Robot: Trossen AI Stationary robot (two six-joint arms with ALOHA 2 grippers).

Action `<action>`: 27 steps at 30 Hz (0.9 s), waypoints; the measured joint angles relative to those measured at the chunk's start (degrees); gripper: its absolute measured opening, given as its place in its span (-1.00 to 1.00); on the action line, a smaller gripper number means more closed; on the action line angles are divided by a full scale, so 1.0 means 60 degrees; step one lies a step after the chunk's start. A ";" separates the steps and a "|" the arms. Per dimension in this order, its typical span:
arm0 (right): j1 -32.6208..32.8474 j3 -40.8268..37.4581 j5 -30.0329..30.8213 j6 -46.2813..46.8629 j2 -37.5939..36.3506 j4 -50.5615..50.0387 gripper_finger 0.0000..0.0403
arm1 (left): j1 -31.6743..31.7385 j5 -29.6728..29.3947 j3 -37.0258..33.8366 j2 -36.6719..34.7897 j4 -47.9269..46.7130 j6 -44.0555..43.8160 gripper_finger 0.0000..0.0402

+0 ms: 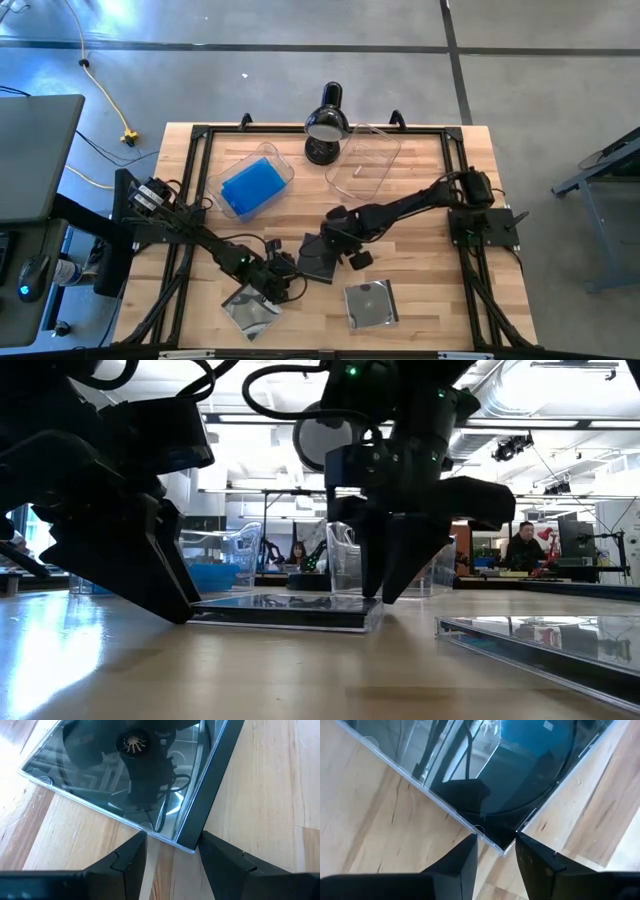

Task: Pick & place jewel cases by type
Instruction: Put the center black CD case into the right transparent bin

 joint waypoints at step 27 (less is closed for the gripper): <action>-0.0256 -0.0060 0.1010 0.0684 -0.0087 -0.0706 -0.38 | 0.0020 0.0384 0.0000 0.0010 -0.0026 -0.0098 -0.13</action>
